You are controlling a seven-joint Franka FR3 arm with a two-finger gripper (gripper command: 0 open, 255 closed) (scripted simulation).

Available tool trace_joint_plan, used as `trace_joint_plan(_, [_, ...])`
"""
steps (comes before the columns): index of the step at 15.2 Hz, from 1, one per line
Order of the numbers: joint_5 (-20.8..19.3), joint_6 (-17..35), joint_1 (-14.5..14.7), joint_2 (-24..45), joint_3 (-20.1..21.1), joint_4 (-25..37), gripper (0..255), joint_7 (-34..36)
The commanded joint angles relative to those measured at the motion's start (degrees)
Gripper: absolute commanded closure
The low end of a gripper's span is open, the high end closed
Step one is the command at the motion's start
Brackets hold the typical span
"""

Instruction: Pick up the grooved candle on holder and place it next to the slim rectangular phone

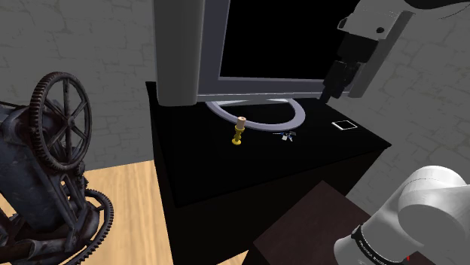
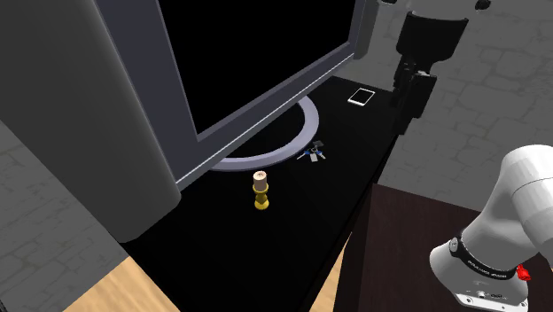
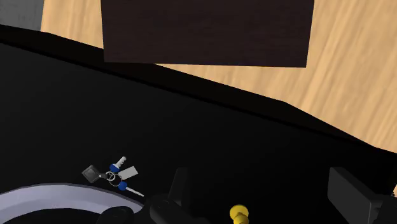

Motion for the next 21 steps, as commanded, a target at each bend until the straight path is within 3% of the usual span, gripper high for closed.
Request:
trace_joint_plan(1, [0.00,0.00,0.00,0.00,0.00,0.00,0,0.00])
trace_joint_plan(11, [-0.29,22.80,-0.27,11.76,5.39,-6.35,0,4.88])
trace_joint_plan(21, [-5.83,42.87,-2.18,30.68,10.50,-3.43,0,12.67])
